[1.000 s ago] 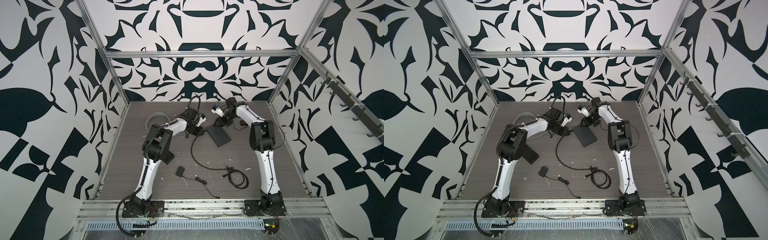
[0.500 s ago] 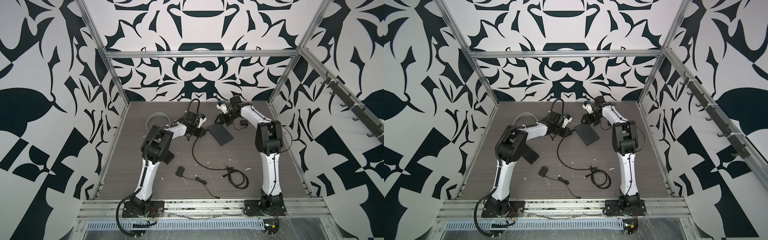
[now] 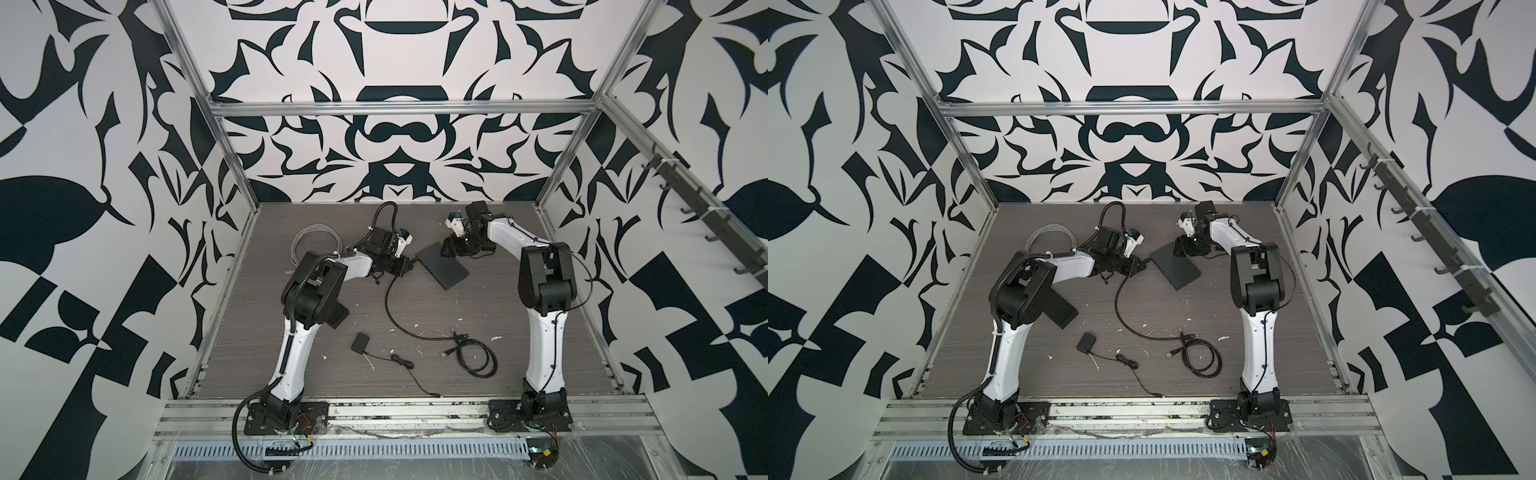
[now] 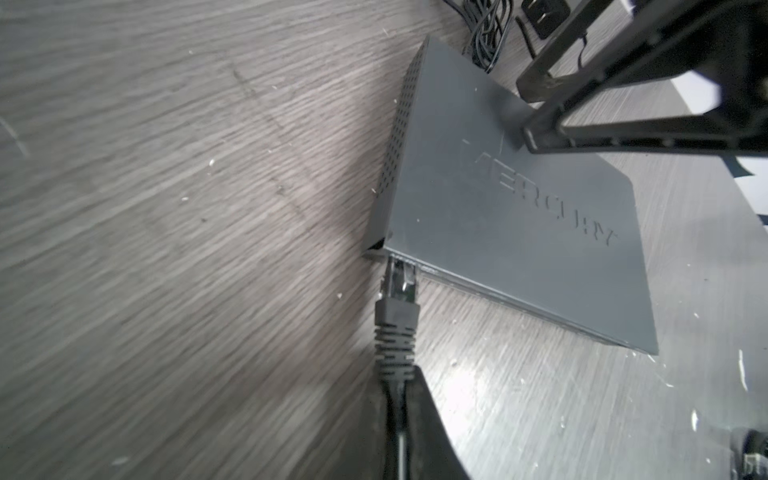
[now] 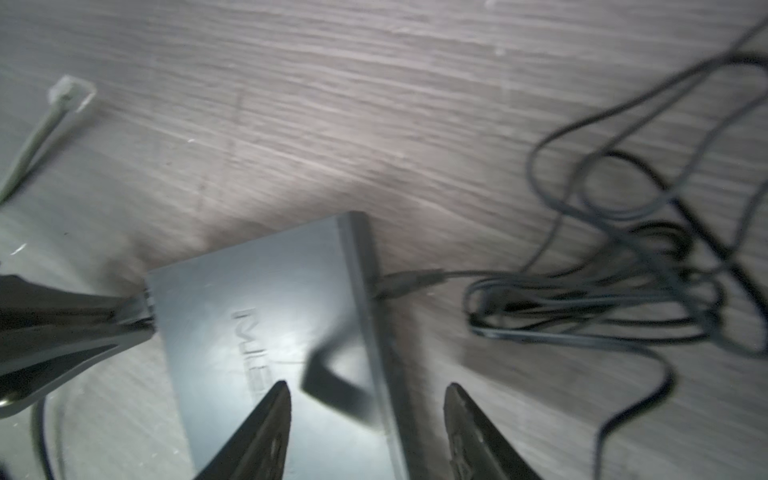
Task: Insert the plug into the switch port
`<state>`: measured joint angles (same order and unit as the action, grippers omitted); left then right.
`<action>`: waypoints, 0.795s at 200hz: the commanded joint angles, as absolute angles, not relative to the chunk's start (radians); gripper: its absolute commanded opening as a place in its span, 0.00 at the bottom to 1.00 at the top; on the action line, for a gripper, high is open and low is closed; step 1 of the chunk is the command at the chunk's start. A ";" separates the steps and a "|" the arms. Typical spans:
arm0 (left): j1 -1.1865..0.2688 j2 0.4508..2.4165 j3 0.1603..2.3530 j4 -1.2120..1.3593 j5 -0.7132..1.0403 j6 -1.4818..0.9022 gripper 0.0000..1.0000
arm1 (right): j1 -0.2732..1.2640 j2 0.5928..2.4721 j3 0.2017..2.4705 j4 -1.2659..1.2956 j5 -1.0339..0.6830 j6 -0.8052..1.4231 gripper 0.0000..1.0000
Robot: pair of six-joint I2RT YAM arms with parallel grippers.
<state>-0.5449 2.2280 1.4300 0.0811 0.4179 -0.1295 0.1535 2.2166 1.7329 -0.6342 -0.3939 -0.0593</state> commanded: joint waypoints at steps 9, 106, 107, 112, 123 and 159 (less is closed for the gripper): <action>-0.551 2.278 1.361 0.015 0.417 -0.179 0.13 | 0.151 2.246 1.774 -0.695 -0.500 -0.131 0.61; -0.554 2.248 1.353 -0.054 0.361 -0.166 0.40 | 0.144 2.301 1.788 -0.730 -0.477 -0.121 0.56; -0.554 2.248 1.353 -0.055 0.361 -0.164 0.40 | 0.144 2.301 1.789 -0.730 -0.474 -0.120 0.56; -0.554 2.245 1.353 -0.064 0.358 -0.160 0.41 | 0.142 2.301 1.790 -0.729 -0.463 -0.115 0.56; -0.554 2.244 1.358 -0.083 0.348 -0.152 0.44 | 0.142 2.299 1.789 -0.726 -0.445 -0.108 0.56; -0.554 2.210 1.331 -0.096 0.292 -0.148 0.55 | 0.142 2.304 1.792 -0.729 -0.436 -0.107 0.55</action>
